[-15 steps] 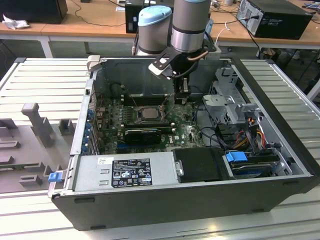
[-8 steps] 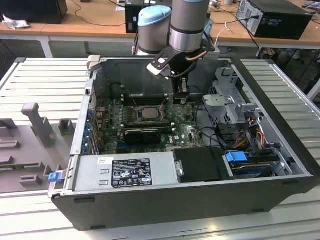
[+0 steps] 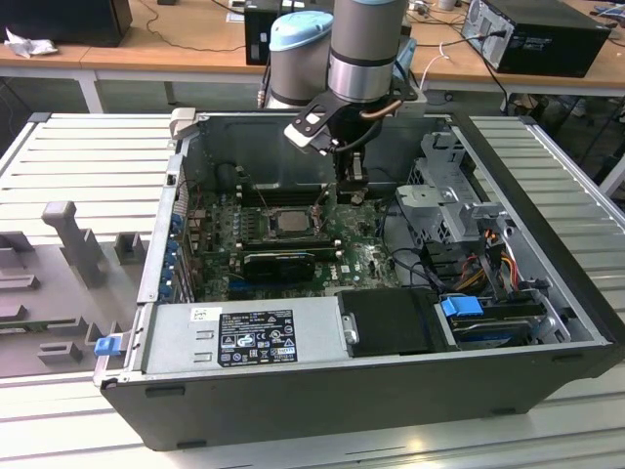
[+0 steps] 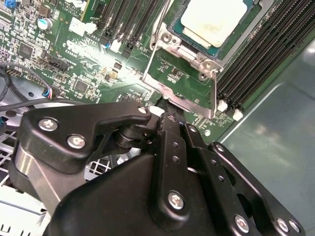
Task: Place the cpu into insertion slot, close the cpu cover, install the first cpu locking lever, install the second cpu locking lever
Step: 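Close the cpu cover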
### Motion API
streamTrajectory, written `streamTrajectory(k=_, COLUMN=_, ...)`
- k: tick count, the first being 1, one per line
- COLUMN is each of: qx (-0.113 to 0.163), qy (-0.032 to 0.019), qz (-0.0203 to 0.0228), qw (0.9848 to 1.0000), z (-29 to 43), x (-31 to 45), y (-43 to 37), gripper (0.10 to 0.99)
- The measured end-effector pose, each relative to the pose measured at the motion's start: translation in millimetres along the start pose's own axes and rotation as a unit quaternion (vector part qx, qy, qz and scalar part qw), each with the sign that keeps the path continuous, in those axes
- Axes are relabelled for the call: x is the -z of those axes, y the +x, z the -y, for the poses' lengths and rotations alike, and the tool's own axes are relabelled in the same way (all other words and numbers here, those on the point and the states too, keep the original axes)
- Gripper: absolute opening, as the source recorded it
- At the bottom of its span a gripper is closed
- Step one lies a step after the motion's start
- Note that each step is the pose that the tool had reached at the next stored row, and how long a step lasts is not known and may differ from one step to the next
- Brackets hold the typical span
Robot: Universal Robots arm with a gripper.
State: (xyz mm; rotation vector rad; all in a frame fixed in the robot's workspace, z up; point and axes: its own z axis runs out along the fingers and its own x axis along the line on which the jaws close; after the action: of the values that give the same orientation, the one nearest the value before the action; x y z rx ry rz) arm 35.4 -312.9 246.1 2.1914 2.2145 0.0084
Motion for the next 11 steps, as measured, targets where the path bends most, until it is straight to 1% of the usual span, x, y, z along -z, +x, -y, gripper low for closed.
streamTrajectory(k=11, qx=0.0, qy=0.0, qz=0.0, qw=1.0, z=4.1, x=0.1, y=0.0, gripper=0.106)
